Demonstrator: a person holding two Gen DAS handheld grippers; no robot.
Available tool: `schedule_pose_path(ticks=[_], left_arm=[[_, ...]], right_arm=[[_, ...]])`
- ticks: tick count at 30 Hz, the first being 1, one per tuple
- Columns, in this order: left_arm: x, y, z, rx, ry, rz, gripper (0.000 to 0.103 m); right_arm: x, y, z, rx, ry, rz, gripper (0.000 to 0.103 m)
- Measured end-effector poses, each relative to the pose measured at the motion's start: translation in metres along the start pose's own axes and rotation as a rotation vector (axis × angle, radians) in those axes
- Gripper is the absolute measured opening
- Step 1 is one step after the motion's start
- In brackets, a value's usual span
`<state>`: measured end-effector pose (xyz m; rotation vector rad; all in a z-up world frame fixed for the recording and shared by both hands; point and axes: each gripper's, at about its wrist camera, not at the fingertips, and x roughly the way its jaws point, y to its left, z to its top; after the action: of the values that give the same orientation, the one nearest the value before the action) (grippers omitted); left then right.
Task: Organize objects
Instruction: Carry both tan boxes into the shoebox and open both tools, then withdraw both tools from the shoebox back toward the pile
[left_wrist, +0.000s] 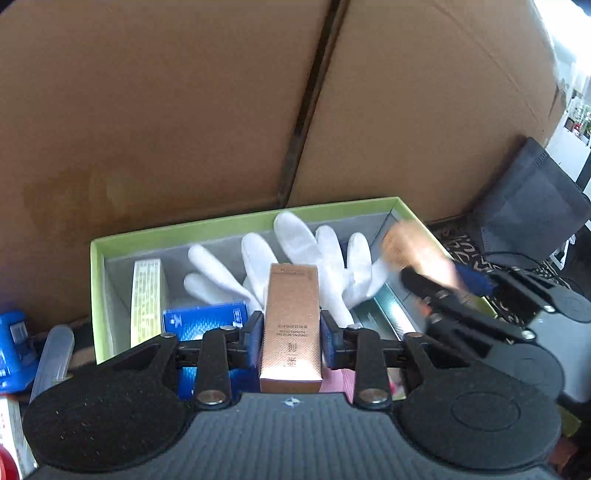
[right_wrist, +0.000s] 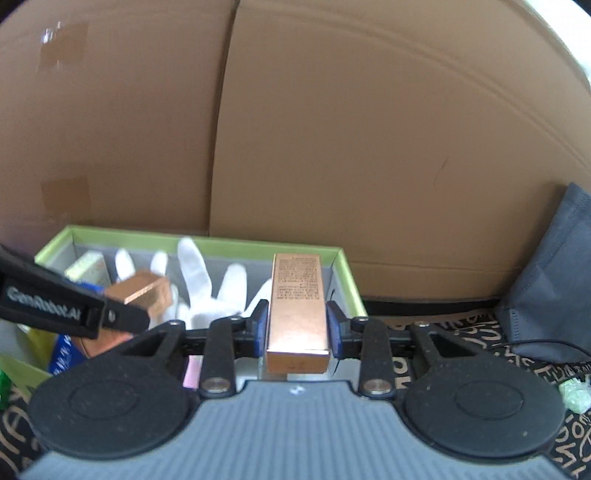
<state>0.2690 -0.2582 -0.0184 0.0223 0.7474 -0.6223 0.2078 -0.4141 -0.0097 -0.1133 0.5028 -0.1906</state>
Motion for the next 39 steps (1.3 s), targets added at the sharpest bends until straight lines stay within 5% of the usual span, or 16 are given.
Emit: schedule_pose_path(ticks=[1,2,4,10,25,39], left_arm=[[-0.002,0.0,-0.003,0.003,-0.012,0.025,0.084],[-0.007,0.001,-0.008,0.001,-0.036,0.057,0.089],[-0.018,0.004,-0.015,0.012,-0.1,0.068,0.09],[-0.037,0.007,-0.022,-0.039,-0.11,0.072,0.09],[-0.108,0.019,-0.081,-0.089,-0.119,0.206,0.092],[-0.169,0.067,-0.158,-0.121,-0.18,0.378,0.092]], right_arm=[[0.003,0.0,-0.002,-0.007,0.011,0.004,0.051],[0.004,0.0,-0.005,-0.011,0.01,-0.002,0.055],[-0.002,-0.002,-0.01,-0.018,-0.024,-0.004,0.07],[-0.04,-0.005,-0.02,0.041,-0.126,0.003,0.102],[-0.105,0.025,-0.026,0.034,-0.076,0.085,0.103],[-0.131,0.112,-0.049,-0.02,0.051,0.205,0.103]])
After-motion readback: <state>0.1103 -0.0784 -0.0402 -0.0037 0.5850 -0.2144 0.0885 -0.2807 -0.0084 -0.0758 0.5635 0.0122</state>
